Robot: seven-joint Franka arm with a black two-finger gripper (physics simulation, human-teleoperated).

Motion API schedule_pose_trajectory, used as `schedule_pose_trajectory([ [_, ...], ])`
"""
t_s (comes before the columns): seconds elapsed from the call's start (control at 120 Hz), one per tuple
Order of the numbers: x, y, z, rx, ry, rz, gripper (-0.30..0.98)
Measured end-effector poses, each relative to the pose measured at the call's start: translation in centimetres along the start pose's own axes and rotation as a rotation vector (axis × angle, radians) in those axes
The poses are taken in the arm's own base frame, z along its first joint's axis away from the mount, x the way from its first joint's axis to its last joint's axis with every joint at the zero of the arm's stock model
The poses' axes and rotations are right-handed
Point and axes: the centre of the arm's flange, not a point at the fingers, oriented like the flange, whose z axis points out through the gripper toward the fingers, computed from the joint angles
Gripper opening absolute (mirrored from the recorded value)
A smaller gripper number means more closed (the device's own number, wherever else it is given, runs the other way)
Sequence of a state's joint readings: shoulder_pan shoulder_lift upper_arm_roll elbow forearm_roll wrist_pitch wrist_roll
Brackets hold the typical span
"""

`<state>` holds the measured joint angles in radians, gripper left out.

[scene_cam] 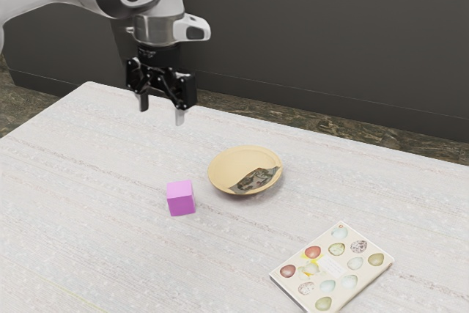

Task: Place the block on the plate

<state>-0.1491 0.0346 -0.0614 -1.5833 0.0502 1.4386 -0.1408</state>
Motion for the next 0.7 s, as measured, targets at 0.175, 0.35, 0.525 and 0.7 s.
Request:
schedule_pose_trajectory([
  [0.175,0.1,-0.2,0.1,0.000,-0.001,-0.008,0.69],
  [0.35,1.4,-1.1,1.2,-0.006,0.003,-0.062,0.69],
  [0.525,3.9,-3.8,3.3,-0.009,0.019,-0.234,0.69],
  [0.7,8.3,-6.8,8.3,-0.004,0.019,-0.440,0.69],
])
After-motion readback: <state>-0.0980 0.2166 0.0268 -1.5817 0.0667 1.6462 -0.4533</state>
